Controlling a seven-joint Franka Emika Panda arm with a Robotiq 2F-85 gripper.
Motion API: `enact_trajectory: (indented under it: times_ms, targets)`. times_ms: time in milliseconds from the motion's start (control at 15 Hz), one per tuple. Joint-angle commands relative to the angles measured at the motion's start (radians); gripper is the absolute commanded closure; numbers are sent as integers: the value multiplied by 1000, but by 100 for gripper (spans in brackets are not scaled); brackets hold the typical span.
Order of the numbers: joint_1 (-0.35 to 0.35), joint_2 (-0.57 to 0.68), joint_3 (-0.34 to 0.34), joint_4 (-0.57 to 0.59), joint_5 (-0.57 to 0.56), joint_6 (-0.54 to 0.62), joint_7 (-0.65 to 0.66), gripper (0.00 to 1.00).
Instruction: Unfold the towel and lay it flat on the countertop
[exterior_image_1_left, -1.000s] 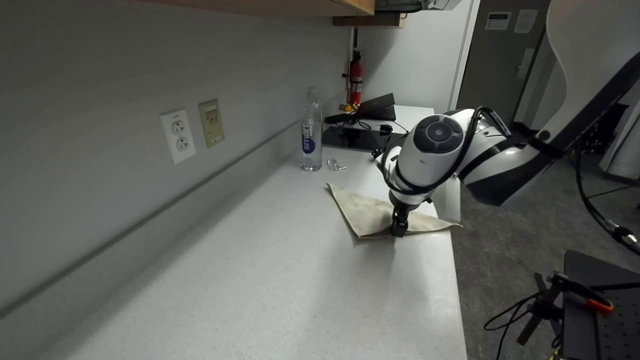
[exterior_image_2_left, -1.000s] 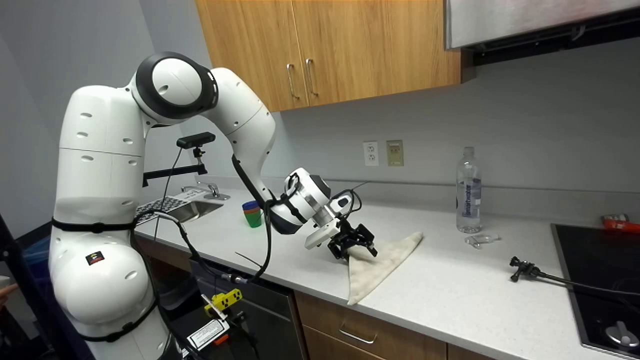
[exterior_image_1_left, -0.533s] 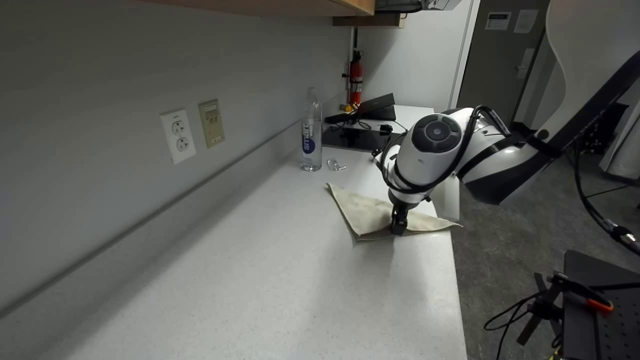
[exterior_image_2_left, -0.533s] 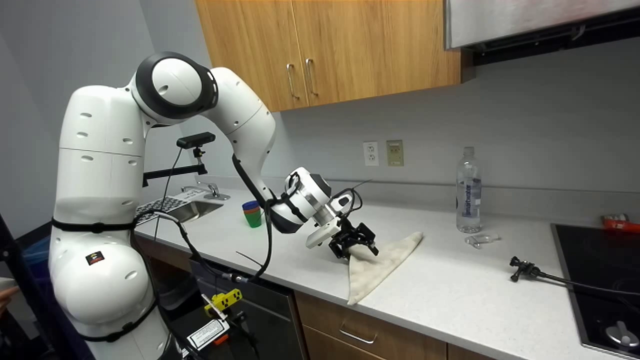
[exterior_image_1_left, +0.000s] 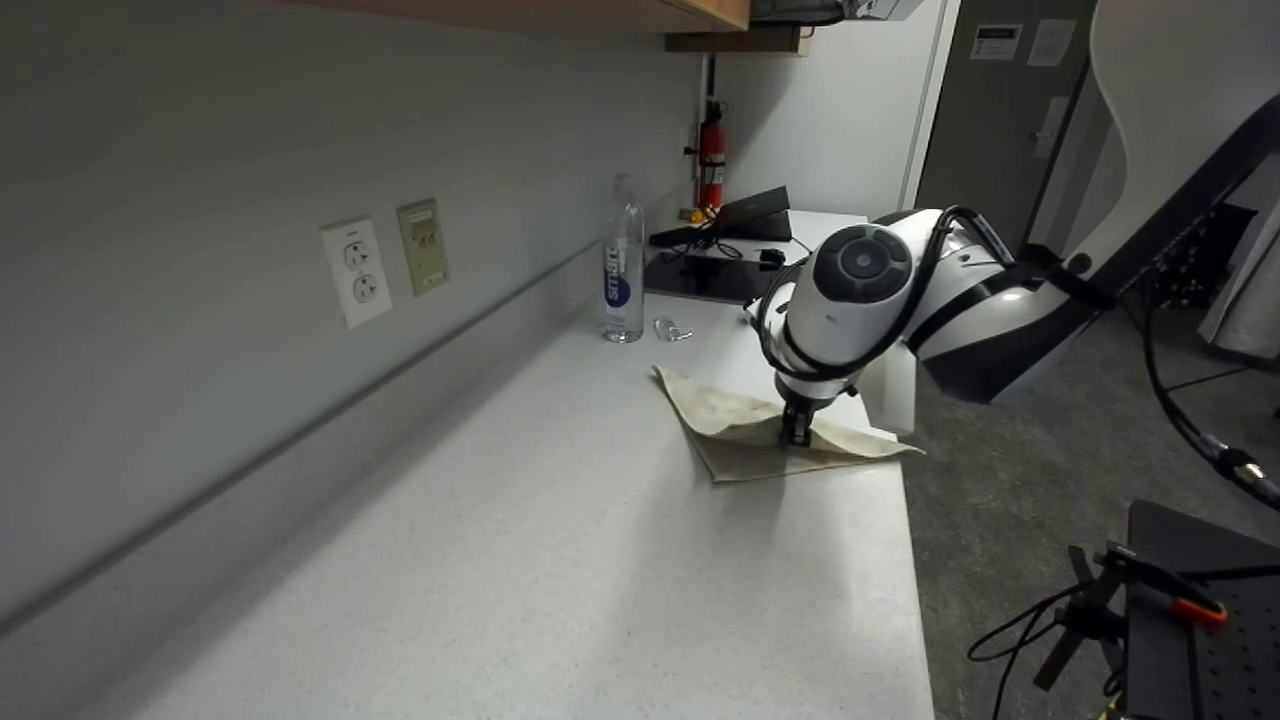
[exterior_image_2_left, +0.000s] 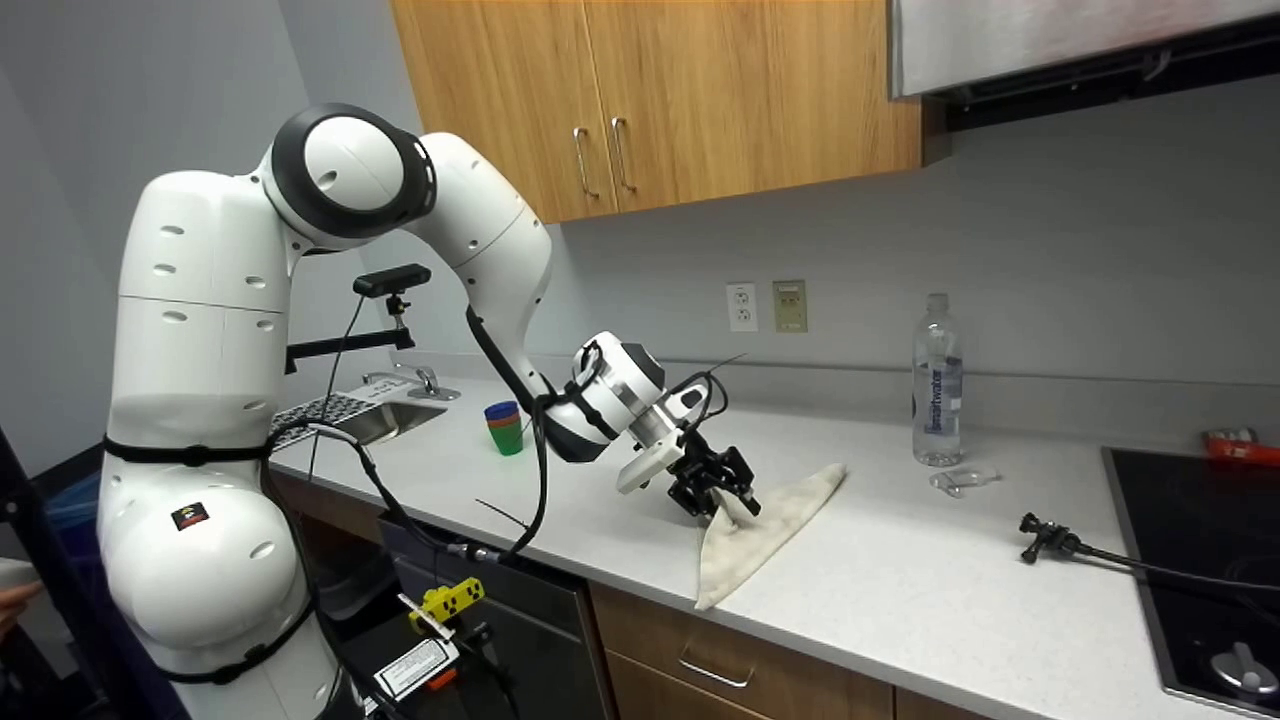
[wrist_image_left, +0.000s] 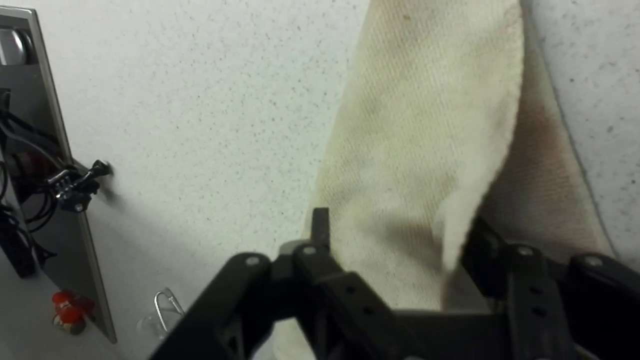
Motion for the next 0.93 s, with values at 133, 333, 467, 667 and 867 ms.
enact_trajectory:
  times_ms: [133,333,467,667,867]
  targets:
    - [-46,7,56,35,-37,-109,43,81]
    - [-63,12,75,52,-22,-159,60,100]
    - [-75,15,84,60,-16,-180,75,100]
    - [-87,15,88,69,-27,-203,102,100]
    - [-92,25,67,97,-91,-254,189,100]
